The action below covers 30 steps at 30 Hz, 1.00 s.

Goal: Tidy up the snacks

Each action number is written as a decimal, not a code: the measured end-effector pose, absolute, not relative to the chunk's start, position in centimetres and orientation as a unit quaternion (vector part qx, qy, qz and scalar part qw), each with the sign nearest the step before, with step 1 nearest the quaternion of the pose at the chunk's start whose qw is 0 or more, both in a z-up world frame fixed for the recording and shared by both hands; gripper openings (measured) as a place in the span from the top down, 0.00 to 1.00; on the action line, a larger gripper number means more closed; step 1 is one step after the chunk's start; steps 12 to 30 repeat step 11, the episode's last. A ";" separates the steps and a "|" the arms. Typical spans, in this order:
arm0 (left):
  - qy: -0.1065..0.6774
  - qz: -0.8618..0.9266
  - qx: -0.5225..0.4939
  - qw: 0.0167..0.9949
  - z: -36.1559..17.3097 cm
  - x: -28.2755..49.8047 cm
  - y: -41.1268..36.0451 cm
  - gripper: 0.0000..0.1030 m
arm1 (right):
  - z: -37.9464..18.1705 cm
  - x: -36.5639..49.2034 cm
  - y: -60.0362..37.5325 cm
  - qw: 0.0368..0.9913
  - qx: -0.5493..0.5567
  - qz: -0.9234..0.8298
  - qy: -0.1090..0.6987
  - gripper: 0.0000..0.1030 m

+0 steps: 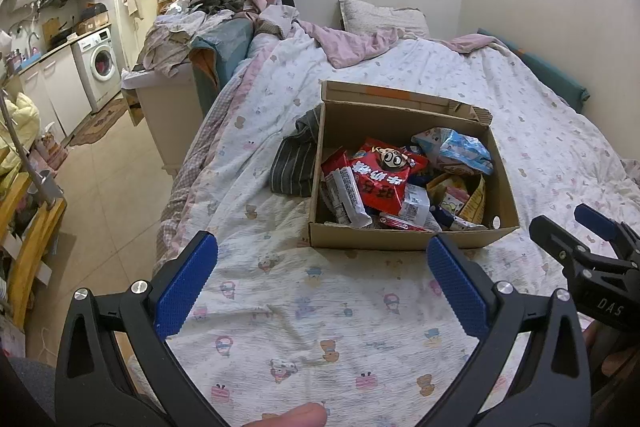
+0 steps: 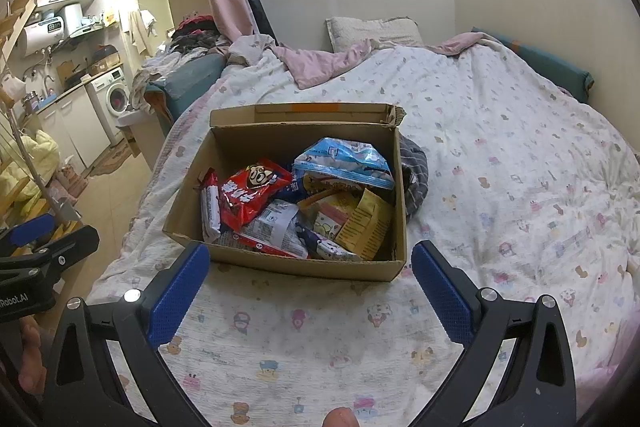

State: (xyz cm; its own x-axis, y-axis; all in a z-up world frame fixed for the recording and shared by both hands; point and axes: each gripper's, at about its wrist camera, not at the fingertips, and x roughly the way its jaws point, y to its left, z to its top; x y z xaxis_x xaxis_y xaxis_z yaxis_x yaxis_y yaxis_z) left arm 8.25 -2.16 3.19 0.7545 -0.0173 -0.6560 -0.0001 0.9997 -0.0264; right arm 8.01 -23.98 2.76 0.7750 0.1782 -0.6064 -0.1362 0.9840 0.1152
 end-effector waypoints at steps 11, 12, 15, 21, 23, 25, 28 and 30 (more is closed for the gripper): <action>0.348 -0.006 -0.013 0.937 3.0 8.0 -2.2 0.00 | 2.7 8.0 -24.1 0.941 0.035 0.082 0.326 0.00; 0.348 -0.006 -0.013 0.937 3.0 8.0 -2.2 0.00 | 2.7 8.0 -24.1 0.941 0.035 0.082 0.326 0.00; 0.348 -0.006 -0.013 0.937 3.0 8.0 -2.2 0.00 | 2.7 8.0 -24.1 0.941 0.035 0.082 0.326 0.00; 0.348 -0.006 -0.013 0.937 3.0 8.0 -2.2 0.00 | 2.7 8.0 -24.1 0.941 0.035 0.082 0.326 0.00; 0.348 -0.006 -0.013 0.937 3.0 8.0 -2.2 0.00 | 2.7 8.0 -24.1 0.941 0.035 0.082 0.326 0.00; 0.348 -0.006 -0.013 0.937 3.0 8.0 -2.2 0.00 | 2.7 8.0 -24.1 0.941 0.035 0.082 0.326 0.00; 0.348 -0.006 -0.013 0.937 3.0 8.0 -2.2 0.00 | 2.7 8.0 -24.1 0.941 0.035 0.082 0.326 0.00; 0.348 -0.006 -0.013 0.937 3.0 8.0 -2.2 0.00 | 2.7 8.0 -24.1 0.941 0.035 0.082 0.326 0.00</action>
